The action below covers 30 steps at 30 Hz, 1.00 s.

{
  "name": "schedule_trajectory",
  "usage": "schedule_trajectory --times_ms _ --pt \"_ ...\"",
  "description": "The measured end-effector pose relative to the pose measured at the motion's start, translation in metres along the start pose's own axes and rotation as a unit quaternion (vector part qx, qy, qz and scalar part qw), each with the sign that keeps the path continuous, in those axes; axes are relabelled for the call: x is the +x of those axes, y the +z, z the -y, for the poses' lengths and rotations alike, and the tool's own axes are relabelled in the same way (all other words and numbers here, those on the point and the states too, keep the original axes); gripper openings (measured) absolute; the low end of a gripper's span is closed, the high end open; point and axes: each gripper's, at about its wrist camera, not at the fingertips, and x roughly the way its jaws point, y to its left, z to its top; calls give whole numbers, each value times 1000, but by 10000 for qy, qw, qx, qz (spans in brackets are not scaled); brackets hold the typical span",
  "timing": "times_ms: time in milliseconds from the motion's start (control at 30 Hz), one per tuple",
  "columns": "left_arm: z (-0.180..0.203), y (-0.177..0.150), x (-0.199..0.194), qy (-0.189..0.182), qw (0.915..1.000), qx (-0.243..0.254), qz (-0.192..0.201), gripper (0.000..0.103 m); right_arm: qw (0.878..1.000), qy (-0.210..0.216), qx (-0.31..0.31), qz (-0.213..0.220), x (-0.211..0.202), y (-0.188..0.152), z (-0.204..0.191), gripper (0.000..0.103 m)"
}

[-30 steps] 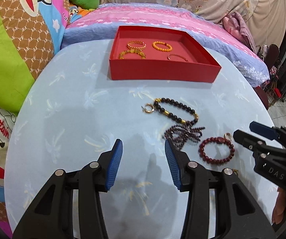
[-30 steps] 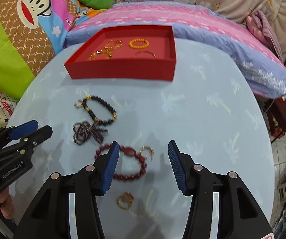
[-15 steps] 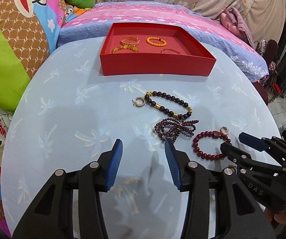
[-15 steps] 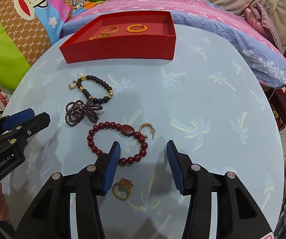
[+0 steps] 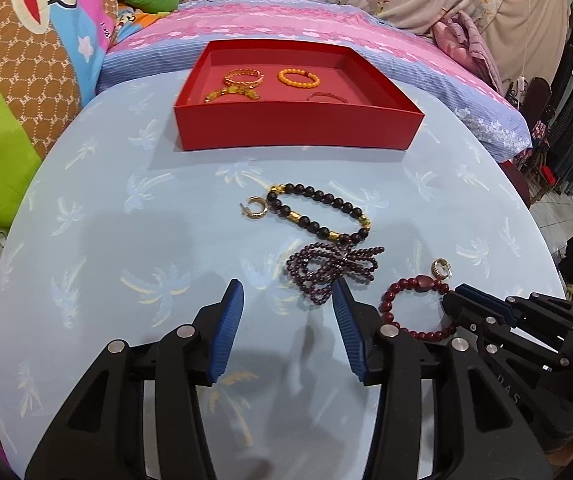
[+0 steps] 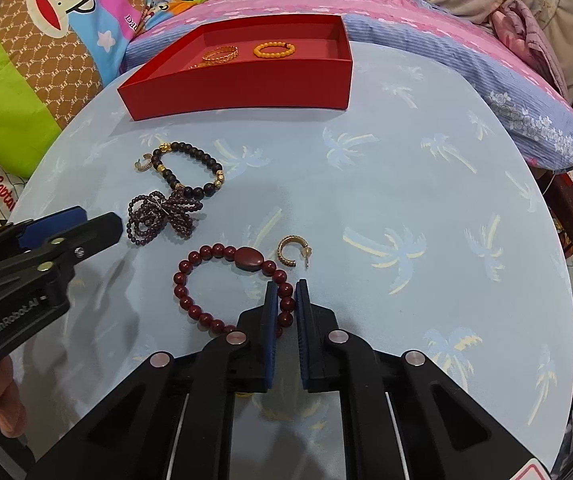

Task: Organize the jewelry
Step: 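Move the right tool toward the dark red bead bracelet, then grasp the dark red bead bracelet with the right tool while the left grasps the dark purple tassel strand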

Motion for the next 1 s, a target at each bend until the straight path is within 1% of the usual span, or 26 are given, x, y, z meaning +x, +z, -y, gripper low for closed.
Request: schedule_trajectory --times_ms 200,267,300,333,367,400,433,467,733,1000 --pt "8 4 16 -66 9999 76 -78 43 10000 54 65 -19 -1 -1 3 7" --pt "12 4 19 -67 9998 154 -88 39 9999 78 101 -29 -1 -1 4 7" --pt "13 4 21 -107 9997 189 -119 30 9999 89 117 -32 -1 -1 5 7" --pt "14 4 23 -140 9996 210 -152 25 9999 101 134 -36 -2 0 6 7" --pt "14 3 23 -157 9995 229 -163 23 9998 108 150 -36 -2 0 6 7" --pt "15 3 23 -170 9994 250 -158 19 9998 115 162 -32 -2 0 7 7" --pt "16 3 22 -182 9993 285 -153 7 9998 124 168 -26 -3 0 7 7" --pt "16 3 21 -218 9992 306 -154 3 9998 130 171 -17 -4 1 7 7" --pt "11 7 5 -333 9992 199 -38 3 9996 200 176 132 -16 6 5 7" --pt "4 17 -26 -360 9990 164 222 3 9984 355 119 424 -41 20 -2 7"
